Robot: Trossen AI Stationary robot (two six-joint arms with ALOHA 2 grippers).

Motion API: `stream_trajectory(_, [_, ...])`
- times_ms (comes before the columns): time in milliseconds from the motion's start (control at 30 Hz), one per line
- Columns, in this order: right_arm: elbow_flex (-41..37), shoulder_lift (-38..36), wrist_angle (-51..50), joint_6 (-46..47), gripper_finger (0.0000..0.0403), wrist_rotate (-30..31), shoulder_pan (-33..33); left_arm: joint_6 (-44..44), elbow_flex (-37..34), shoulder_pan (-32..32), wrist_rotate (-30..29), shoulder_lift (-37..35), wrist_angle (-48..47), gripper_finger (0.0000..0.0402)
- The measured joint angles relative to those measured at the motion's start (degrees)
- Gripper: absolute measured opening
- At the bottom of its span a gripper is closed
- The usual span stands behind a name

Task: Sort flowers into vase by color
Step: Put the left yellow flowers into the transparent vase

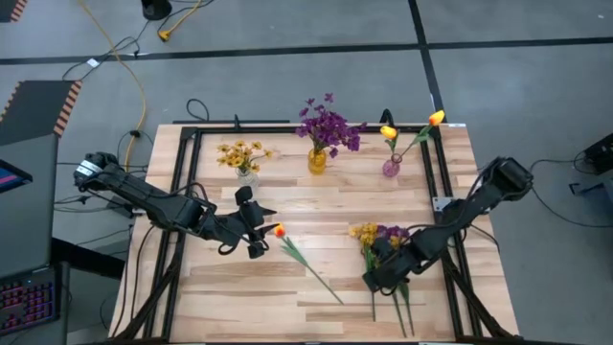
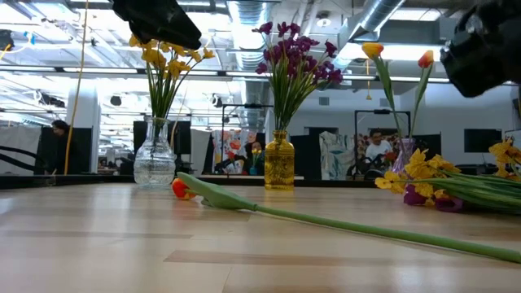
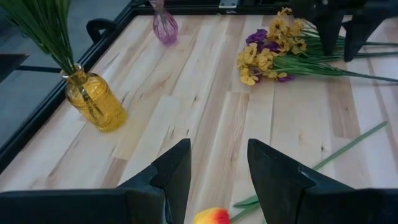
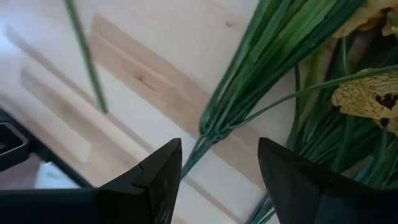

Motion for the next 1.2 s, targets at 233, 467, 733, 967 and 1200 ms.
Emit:
stream_trajectory(233, [0.0, 3.0, 0.5, 0.0, 0.0239, 0.0, -0.1, 0.0, 0.0, 0.0, 0.0, 0.0, 1.2, 0.0146])
stream_trajectory(467, [0.0, 6.6, 2.9, 0.0, 0.0239, -0.1, -0.3, 0.0, 0.0, 0.0, -0.1, 0.0, 1.1, 0.0146])
stream_trajectory(733, [0.2, 8.5, 2.6, -0.2, 0.0196, -0.2, -0.3, -1.5, 0.0, 0.0, 0.0, 0.0, 0.9, 0.0146])
stream_trajectory(967, [0.0, 8.3, 1.7, -0.2, 0.0076, -0.2, -0.2, -3.7, 0.0, 0.1, 0.0, 0.0, 0.9, 0.0146])
stream_trajectory(1200, [0.0, 6.3, 3.4, -0.5, 0.0047, 0.0, -0.2, -2.7, 0.0, 0.1, 0.1, 0.0, 0.9, 0.0146])
